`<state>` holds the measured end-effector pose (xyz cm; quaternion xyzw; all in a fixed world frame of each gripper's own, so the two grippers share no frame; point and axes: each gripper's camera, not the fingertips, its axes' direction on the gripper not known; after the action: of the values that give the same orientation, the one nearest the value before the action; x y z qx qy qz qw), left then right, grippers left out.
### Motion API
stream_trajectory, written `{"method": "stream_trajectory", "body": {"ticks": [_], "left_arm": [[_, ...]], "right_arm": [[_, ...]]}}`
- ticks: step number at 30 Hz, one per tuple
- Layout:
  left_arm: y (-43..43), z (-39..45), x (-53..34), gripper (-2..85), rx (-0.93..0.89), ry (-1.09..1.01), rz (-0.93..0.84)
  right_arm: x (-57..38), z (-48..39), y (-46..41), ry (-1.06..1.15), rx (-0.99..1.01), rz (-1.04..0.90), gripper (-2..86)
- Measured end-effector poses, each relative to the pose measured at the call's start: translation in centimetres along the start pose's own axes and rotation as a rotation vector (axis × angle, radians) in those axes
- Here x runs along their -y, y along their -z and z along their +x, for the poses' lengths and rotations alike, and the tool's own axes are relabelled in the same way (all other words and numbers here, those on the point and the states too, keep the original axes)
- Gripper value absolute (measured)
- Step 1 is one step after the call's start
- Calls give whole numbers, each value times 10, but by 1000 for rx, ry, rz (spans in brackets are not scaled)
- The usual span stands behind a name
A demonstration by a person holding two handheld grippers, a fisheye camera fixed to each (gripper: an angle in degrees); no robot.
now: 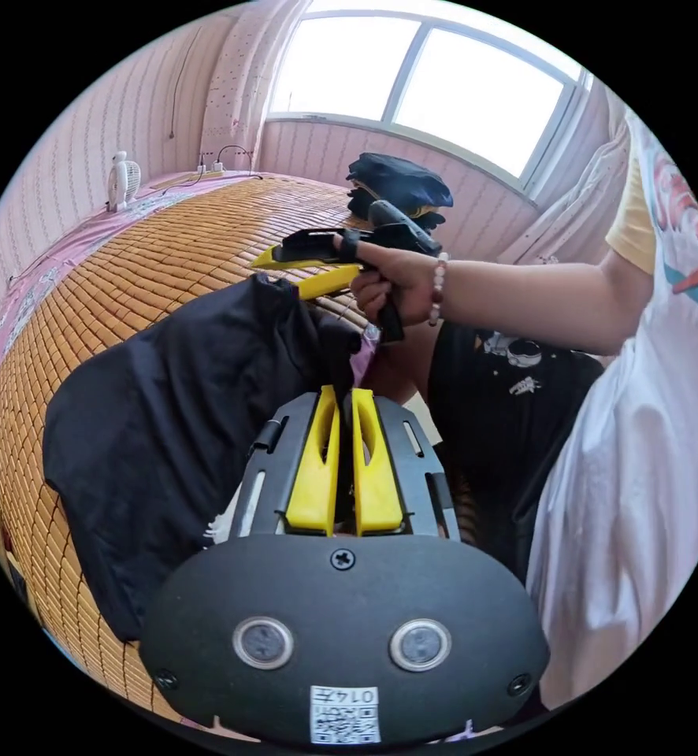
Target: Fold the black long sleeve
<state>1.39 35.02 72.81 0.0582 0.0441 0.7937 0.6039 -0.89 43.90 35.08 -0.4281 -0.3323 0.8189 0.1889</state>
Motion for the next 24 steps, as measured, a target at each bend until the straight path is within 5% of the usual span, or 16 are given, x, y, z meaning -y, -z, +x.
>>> {"method": "stream_trajectory", "body": {"ticks": [4,14,19,24], "left_arm": [[17,11,-10,-8,31,12,46],[52,11,1,-5,-23,141,376],[74,-29,-12,18,131,302,443],[77,-81,-43,76,347,520,341]], "right_arm": [[1,19,11,-121,82,-17,36],[-12,-80,122,200,-125,86,29],[4,-114,50,322,-164,25,64],[28,-112,-67,398,-258,-231,107]]}}
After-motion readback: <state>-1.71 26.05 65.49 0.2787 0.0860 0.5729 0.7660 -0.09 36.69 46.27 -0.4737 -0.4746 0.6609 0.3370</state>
